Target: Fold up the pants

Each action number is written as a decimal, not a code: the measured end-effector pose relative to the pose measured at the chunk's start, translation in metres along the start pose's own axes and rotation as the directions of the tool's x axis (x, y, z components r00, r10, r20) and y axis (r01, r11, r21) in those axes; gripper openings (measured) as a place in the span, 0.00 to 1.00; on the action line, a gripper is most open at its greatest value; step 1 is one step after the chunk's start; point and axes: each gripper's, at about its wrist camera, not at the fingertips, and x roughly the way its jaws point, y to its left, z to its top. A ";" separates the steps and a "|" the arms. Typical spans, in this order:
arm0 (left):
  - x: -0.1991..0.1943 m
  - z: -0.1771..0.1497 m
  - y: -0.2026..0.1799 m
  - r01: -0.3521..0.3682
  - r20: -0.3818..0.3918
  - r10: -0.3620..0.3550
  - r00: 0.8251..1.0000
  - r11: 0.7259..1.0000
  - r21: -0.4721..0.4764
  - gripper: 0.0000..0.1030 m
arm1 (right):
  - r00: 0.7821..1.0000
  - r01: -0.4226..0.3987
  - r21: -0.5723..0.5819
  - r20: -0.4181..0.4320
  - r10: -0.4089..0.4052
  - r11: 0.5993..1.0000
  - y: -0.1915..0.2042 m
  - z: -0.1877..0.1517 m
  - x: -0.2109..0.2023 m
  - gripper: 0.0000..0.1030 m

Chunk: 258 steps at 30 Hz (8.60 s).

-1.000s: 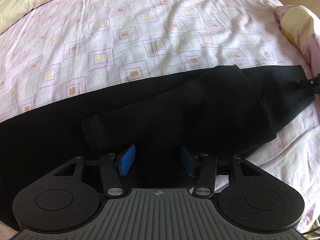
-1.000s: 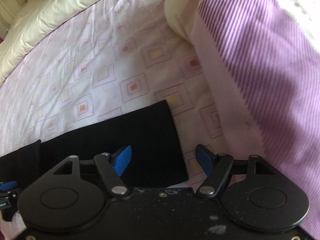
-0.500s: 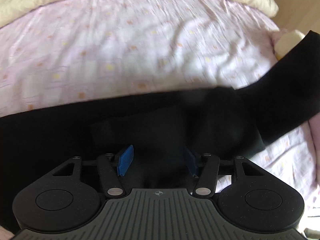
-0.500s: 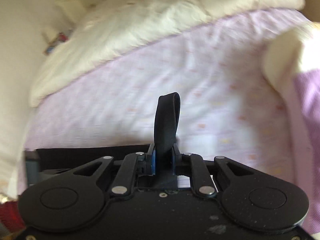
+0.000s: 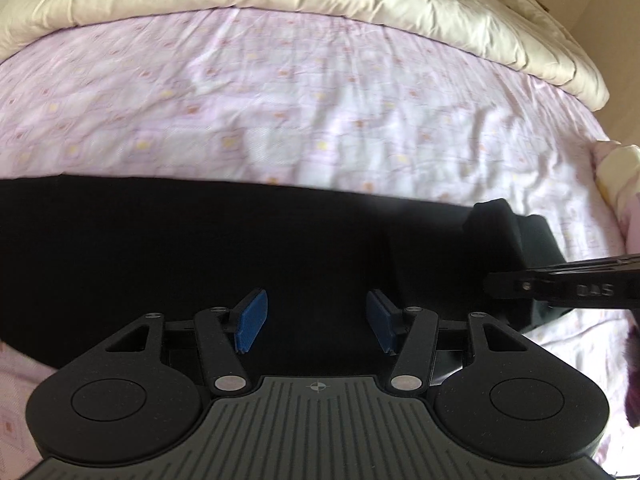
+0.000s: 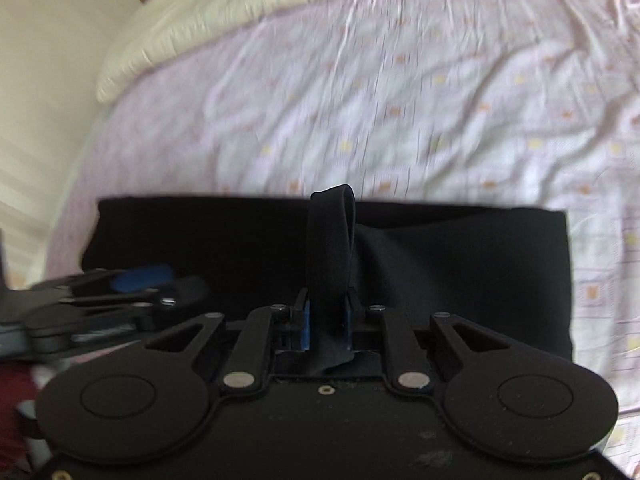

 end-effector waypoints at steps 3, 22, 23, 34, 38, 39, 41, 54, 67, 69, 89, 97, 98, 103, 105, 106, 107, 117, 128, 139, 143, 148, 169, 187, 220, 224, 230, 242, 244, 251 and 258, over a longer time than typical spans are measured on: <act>-0.004 -0.009 0.021 0.004 -0.019 -0.004 1.000 1.000 -0.002 0.52 | 0.998 0.058 -0.007 -0.012 -0.058 0.998 0.009 -0.004 0.014 0.20; 0.007 0.016 -0.040 0.210 -0.024 -0.208 0.978 0.965 0.156 0.52 | 0.957 0.186 0.163 0.195 -0.217 0.969 -0.024 -0.051 -0.072 0.14; 0.008 0.016 -0.046 0.204 -0.025 -0.203 0.979 0.964 0.170 0.52 | 0.956 0.203 0.162 0.180 -0.231 0.966 -0.032 -0.048 -0.070 0.09; 0.036 0.020 -0.093 0.113 -0.054 -0.102 0.993 0.946 0.302 0.52 | 0.961 0.268 0.107 0.038 -0.273 0.957 -0.084 0.004 -0.013 0.08; 0.044 0.017 -0.097 0.074 -0.069 -0.055 0.996 0.947 0.314 0.52 | 0.970 0.219 0.204 0.058 -0.235 0.954 -0.108 -0.006 -0.009 0.00; 0.044 0.016 -0.096 0.068 -0.072 -0.048 0.996 0.949 0.309 0.52 | 0.971 0.214 0.218 0.062 -0.232 0.952 -0.110 -0.007 -0.010 0.00; 0.049 0.016 -0.096 0.045 -0.077 -0.022 0.997 0.950 0.310 0.52 | 0.967 0.224 0.218 0.074 -0.245 0.950 -0.114 -0.011 -0.011 0.00; 0.082 0.030 -0.086 -0.008 -0.105 0.043 0.993 0.947 0.320 0.55 | 0.960 0.147 0.253 0.194 -0.199 0.956 -0.121 -0.029 -0.053 0.12; 0.052 0.057 -0.035 0.070 -0.087 -0.077 0.993 0.994 -0.089 0.54 | 0.981 0.129 0.211 0.117 -0.156 0.969 -0.121 -0.053 -0.046 0.09; 0.033 0.055 -0.024 0.048 -0.062 -0.058 0.996 0.987 -0.154 0.54 | 0.976 0.122 0.194 0.156 -0.154 0.973 -0.115 -0.053 -0.056 0.20; -0.060 -0.082 0.020 -0.174 -0.116 0.156 0.981 0.971 -0.163 0.36 | 0.993 -0.079 -0.050 0.080 0.082 0.996 0.049 -0.133 -0.044 0.36; -0.073 -0.078 0.051 -0.236 -0.032 0.234 0.972 0.967 -0.101 0.35 | 0.982 0.001 -0.127 0.188 0.023 0.992 0.136 -0.120 -0.030 0.44; -0.073 -0.075 0.058 -0.247 -0.031 0.245 0.969 0.964 -0.104 0.35 | 0.983 0.001 -0.132 0.184 0.024 0.991 0.145 -0.117 -0.024 0.41; -0.071 -0.063 0.102 -0.221 -0.043 0.217 0.975 0.968 -0.115 0.35 | 0.994 0.048 -0.140 0.108 -0.033 0.989 0.183 -0.099 0.013 0.10; -0.069 -0.060 0.118 -0.236 -0.049 0.232 0.972 0.966 -0.107 0.35 | 0.994 0.061 -0.113 0.102 -0.049 0.992 0.190 -0.097 0.021 0.10; -0.069 -0.059 0.128 -0.228 -0.055 0.223 0.973 0.967 -0.112 0.35 | 0.993 0.066 -0.102 0.100 -0.056 0.993 0.193 -0.096 0.024 0.10; -0.069 -0.058 0.138 -0.215 -0.057 0.209 0.976 0.969 -0.123 0.35 | 0.993 0.075 -0.096 0.098 -0.065 0.993 0.196 -0.096 0.029 0.10; -0.063 -0.051 0.213 -0.168 -0.051 0.161 0.986 0.970 -0.174 0.35 | 0.982 0.190 0.077 -0.006 -0.190 0.979 0.192 -0.107 0.077 0.02; -0.047 -0.038 0.259 -0.101 -0.030 0.097 0.995 0.972 -0.213 0.35 | 0.972 0.234 0.044 -0.045 -0.232 0.971 0.203 -0.098 0.080 0.02; -0.017 -0.031 0.283 -0.024 -0.049 0.008 0.999 0.943 -0.333 0.47 | 0.970 0.236 0.055 -0.067 -0.232 0.970 0.209 -0.090 0.085 0.03; -0.023 -0.037 0.282 -0.010 -0.031 -0.001 1.000 0.932 -0.363 0.49 | 0.973 0.227 0.066 -0.067 -0.223 0.972 0.207 -0.089 0.086 0.03; -0.020 -0.043 0.280 0.024 -0.001 -0.027 1.000 0.941 -0.338 0.60 | 0.974 0.222 0.070 -0.070 -0.217 0.972 0.205 -0.090 0.085 0.03; 0.002 -0.005 0.274 0.099 0.117 -0.052 0.992 0.892 -0.440 0.81 | 0.977 0.200 0.088 -0.088 -0.192 0.976 0.197 -0.087 0.082 0.02; -0.106 0.030 0.177 0.116 0.388 -0.048 0.920 0.981 -0.153 0.11 | 0.984 0.166 0.065 -0.072 -0.161 0.984 0.195 -0.091 0.081 0.02; 0.014 -0.012 -0.157 0.250 0.036 -0.255 0.966 0.963 0.105 0.13 | 0.995 0.071 0.081 0.070 -0.077 0.994 -0.032 -0.139 -0.069 0.41; 0.006 -0.011 -0.170 0.265 0.033 -0.272 0.962 0.954 0.139 0.14 | 0.992 0.082 0.102 0.085 -0.090 0.991 -0.054 -0.136 -0.083 0.47; 0.003 0.004 -0.186 0.256 0.028 -0.266 0.964 0.947 0.192 0.19 | 0.985 0.096 0.146 0.127 -0.115 0.985 -0.080 -0.115 -0.099 0.50; 0.030 0.029 -0.205 0.290 -0.079 -0.280 0.957 0.939 0.185 0.26 | 0.965 0.187 0.256 0.130 -0.226 0.948 -0.097 -0.094 -0.090 0.54; 0.033 0.034 -0.204 0.334 -0.091 -0.324 0.942 0.931 0.148 0.38 | 0.964 0.200 0.264 0.120 -0.238 0.944 -0.100 -0.095 -0.090 0.54; 0.015 0.032 -0.184 0.403 -0.040 -0.402 0.915 0.900 0.167 0.60 | 0.939 0.270 0.299 0.129 -0.319 0.915 -0.110 -0.092 -0.103 0.55; -0.019 0.024 -0.134 0.278 0.084 -0.294 0.952 0.947 0.162 0.60 | 0.941 0.167 0.310 0.235 -0.245 0.936 -0.118 -0.062 -0.109 0.65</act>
